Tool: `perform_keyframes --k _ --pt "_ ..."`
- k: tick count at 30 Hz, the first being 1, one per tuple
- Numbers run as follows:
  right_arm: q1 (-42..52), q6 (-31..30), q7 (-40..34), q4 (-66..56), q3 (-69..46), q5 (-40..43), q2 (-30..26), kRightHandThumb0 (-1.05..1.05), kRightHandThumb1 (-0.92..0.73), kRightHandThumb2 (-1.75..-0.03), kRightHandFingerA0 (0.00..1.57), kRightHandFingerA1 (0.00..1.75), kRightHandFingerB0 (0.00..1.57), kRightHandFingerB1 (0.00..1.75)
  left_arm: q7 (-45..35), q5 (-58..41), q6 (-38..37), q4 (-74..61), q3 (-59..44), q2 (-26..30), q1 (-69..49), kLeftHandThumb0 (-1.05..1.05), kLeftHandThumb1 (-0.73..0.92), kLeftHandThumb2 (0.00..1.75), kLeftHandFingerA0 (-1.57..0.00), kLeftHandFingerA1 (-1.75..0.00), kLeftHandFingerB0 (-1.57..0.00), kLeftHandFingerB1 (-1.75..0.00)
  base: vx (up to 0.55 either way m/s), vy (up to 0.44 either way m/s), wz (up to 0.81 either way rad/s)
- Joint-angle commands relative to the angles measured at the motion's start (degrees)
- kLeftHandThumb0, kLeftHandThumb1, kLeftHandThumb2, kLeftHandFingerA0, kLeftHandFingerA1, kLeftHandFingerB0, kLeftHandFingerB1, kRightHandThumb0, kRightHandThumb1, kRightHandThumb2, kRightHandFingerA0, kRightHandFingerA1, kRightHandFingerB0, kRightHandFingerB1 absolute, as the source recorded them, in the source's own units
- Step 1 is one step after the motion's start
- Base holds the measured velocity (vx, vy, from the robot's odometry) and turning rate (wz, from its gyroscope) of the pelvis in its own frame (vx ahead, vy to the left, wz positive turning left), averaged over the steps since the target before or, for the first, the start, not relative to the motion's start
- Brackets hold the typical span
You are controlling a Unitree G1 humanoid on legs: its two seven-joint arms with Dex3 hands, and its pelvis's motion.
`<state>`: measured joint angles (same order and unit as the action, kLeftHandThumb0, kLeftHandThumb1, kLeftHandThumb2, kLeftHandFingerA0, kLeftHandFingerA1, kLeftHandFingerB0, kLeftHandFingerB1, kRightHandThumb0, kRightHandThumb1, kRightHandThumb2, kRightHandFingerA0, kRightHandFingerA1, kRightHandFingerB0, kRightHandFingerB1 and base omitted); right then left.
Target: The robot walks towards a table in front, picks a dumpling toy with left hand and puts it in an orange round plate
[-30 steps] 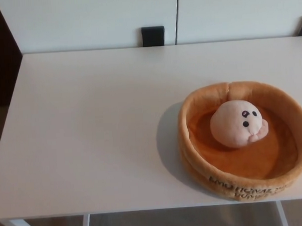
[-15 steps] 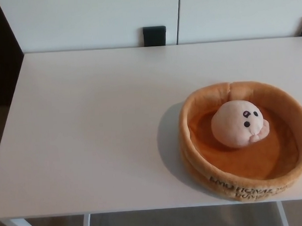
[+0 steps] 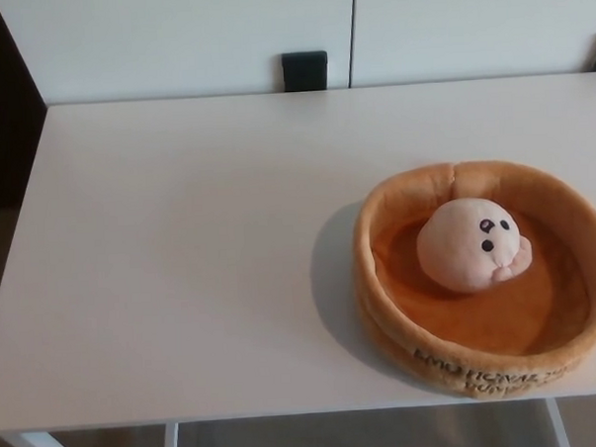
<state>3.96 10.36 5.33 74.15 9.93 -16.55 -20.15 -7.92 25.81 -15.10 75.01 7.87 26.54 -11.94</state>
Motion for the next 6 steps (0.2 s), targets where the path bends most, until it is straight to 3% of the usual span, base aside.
perform_keyframes --k 1,2,3,6 --pt "-0.56 -0.22 0.05 -0.07 -0.36 0.06 -1.04 -0.31 -0.50 -0.55 0.49 0.42 0.26 0.30 0.44 -0.84 -1.22 0.28 0.84 0.82 0.77 -0.46 0.48 0.79 -0.47 -0.60 -0.21 -0.44 0.00 0.000 0.00" --pt "-0.71 -0.28 0.09 0.01 -0.52 0.22 -0.96 -0.31 -0.50 -0.55 0.49 0.42 0.26 0.30 0.51 -0.88 -1.21 0.30 0.93 0.83 0.88 -0.46 0.48 0.79 -0.47 -0.60 -0.21 -0.44 0.00 0.000 0.00" --pt "-0.93 -0.17 0.28 -0.11 -0.55 0.27 -0.92 -0.30 -0.51 -0.55 0.55 0.49 0.25 0.30 0.20 -1.22 -1.50 0.18 0.84 0.95 0.91 -0.45 0.65 0.60 -0.46 -0.49 -0.28 -0.32 0.00 0.000 0.00" --pt "-1.50 -0.12 0.51 -0.06 -0.68 0.32 -0.79 -0.30 -0.50 -0.55 0.56 0.49 0.25 0.30 -0.92 -2.10 -2.18 0.04 0.31 1.15 1.07 -0.51 0.63 0.59 -0.42 -0.47 -0.27 -0.32 0.00 0.000 0.00"
